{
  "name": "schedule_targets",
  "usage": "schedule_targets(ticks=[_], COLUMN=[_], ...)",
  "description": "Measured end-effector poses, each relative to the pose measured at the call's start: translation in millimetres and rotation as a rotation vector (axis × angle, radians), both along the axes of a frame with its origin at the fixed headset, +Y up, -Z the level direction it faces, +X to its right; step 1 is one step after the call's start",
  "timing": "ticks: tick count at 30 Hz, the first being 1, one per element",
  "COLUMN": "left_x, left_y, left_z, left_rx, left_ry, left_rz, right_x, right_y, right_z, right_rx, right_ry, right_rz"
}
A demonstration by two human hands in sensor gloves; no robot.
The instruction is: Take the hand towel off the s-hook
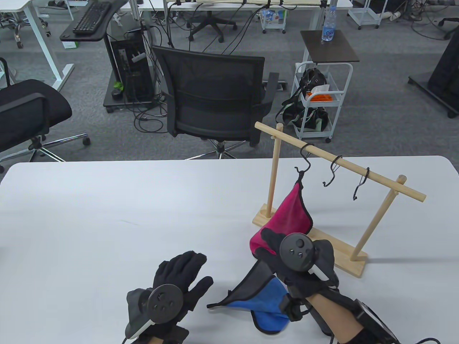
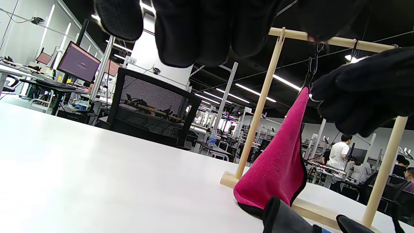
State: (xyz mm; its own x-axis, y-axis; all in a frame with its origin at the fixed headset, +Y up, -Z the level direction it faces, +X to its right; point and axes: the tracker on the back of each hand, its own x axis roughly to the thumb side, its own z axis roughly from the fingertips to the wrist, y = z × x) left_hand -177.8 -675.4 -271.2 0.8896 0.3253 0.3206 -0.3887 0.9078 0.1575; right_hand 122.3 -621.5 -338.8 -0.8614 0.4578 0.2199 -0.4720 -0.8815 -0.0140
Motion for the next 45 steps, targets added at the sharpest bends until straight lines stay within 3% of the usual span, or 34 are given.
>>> schedule_targets(ticks=[6, 12, 26, 36, 45], left_x=[-1.0, -1.3, -3.8, -4.5, -4.5], left_y=[0.3, 0.6, 1.0, 1.4, 1.4], left_z=[0.1, -0.3, -0.9, -1.8, -1.8], left_rx=[0.003, 0.005, 0.005, 0.001, 0.001], left_ry=[0.001, 0.006, 0.017, 0.019, 0.019], left_rz=[0.006, 0.007, 0.012, 0.012, 0.012], right_x=[18.4, 28.4, 33.7, 45.2, 44.5], right_y=[18.3, 22.0, 0.9, -18.8, -16.1], right_z=[-13.3, -22.7, -62.1, -90.2, -95.2], right_rx=[0.118, 0.218, 0.116, -0.024, 0.011], right_ry=[-0.137, -0.278, -0.417, -0.459, -0.451], right_rz=[-0.027, 0.037, -0.035, -0.166, -0.321])
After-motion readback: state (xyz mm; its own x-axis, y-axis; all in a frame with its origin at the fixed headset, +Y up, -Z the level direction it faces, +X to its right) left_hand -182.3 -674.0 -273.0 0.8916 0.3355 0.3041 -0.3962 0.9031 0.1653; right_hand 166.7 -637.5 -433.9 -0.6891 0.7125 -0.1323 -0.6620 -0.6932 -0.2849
